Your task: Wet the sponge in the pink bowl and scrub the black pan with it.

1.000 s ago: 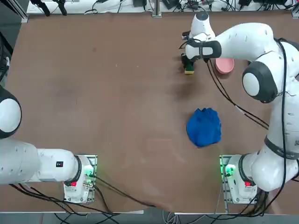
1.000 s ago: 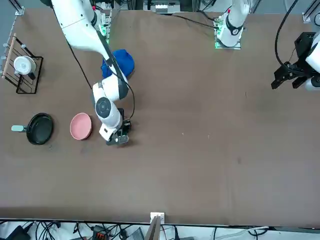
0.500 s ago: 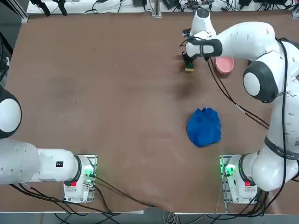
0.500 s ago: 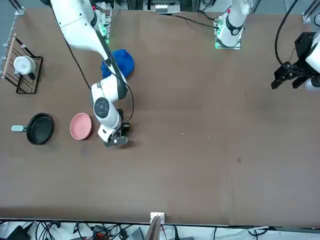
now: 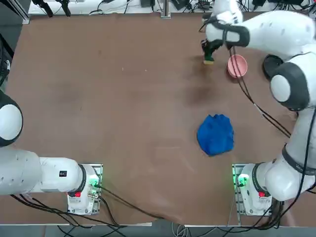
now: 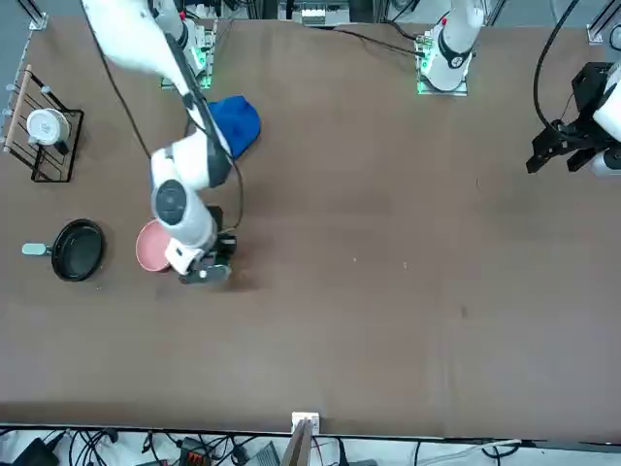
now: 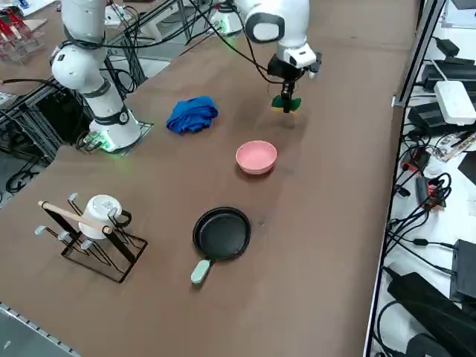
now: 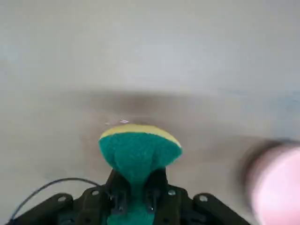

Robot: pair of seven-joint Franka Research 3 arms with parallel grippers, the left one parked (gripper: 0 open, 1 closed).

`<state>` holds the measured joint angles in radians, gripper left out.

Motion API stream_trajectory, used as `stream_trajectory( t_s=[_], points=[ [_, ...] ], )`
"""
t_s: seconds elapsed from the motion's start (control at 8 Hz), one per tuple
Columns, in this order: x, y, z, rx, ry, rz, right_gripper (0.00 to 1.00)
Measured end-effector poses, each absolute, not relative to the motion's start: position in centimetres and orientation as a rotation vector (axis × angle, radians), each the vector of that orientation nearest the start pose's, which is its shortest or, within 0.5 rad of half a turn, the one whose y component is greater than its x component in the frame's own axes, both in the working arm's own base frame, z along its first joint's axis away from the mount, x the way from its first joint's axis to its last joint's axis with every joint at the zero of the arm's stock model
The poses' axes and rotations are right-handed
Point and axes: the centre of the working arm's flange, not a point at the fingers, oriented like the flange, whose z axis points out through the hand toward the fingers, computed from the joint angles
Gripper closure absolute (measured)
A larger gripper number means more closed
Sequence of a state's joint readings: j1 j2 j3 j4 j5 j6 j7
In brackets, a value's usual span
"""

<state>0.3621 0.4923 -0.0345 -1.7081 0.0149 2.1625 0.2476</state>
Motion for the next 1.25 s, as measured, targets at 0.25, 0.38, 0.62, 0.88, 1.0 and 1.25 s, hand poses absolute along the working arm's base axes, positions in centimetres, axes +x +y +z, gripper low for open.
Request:
stream_trajectory(
  t_s=[0.25,0.38,0.62,0.88,1.0,1.25],
  points=[
    [63.8,14.5,34.7,-3.159,-0.074,0.091,0.81],
    [64.2,10.0,36.3,-3.155,-0.088,0.103,0.81],
    [64.2,1.9,37.1,-3.142,-0.119,0.143,0.81],
    [63.5,-2.2,34.4,-3.124,-0.127,0.230,0.81],
    [63.3,-2.1,32.3,-3.116,-0.127,0.284,0.81],
    [63.1,-1.0,27.9,-3.096,-0.151,0.387,0.81]
  ],
)
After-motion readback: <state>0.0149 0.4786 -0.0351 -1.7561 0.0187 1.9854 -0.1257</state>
